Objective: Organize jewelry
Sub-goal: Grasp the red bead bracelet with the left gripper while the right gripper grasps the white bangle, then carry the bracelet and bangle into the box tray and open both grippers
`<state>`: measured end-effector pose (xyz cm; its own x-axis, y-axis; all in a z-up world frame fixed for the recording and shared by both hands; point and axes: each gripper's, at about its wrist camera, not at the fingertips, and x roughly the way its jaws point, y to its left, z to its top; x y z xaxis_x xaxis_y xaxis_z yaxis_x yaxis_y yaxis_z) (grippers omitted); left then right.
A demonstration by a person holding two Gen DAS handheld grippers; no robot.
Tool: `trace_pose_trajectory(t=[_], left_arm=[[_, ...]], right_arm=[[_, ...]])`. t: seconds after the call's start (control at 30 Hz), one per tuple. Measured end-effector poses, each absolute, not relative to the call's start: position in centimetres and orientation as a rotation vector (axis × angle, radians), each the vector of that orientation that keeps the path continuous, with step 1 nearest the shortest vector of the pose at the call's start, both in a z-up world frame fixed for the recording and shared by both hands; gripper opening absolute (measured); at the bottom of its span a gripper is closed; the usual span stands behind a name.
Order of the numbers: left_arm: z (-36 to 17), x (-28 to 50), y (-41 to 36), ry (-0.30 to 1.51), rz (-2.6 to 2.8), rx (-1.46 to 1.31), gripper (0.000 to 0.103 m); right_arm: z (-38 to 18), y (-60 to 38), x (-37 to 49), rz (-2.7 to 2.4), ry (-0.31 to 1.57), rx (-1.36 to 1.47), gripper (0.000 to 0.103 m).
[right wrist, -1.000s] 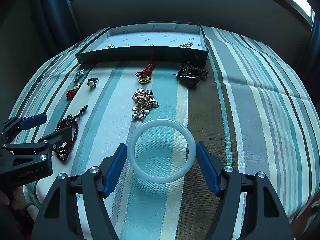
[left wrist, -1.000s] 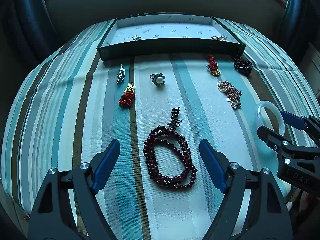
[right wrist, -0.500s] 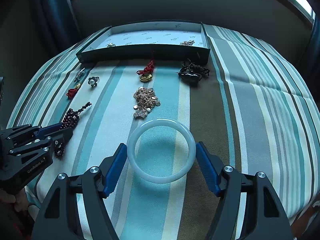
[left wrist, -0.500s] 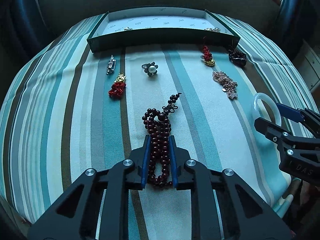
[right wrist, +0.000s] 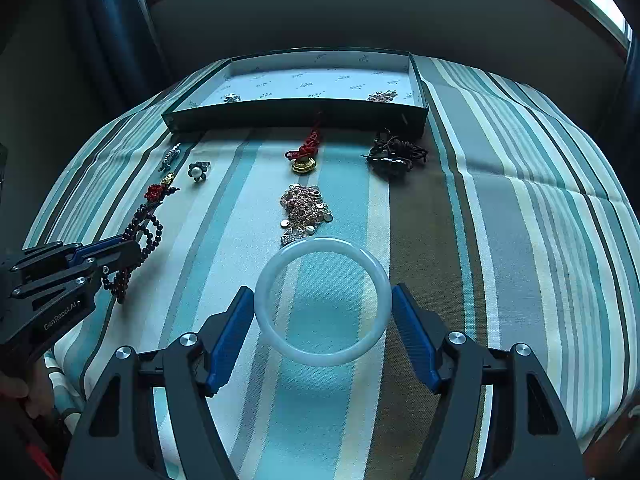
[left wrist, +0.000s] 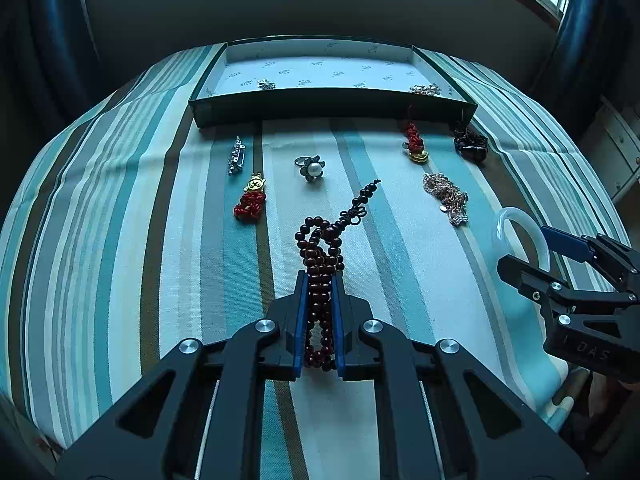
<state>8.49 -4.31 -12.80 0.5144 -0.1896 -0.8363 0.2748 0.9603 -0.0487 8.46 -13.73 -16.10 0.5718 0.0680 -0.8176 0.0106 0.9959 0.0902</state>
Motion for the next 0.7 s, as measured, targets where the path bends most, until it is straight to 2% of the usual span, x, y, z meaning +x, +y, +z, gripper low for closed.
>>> trace_pose_trajectory(t=[0.4, 0.7], left_arm=[[-10.1, 9.6, -4.5, 0.913, -0.293, 0.096, 0.011], [-7.9, 15.1, -6.2, 0.834, -0.315, 0.106, 0.011]], right_arm=[[-13.9, -13.9, 10.1, 0.053, 0.906, 0.114, 0.069], [-11.4, -14.2, 15.8, 0.056, 0.822, 0.124, 0.069]])
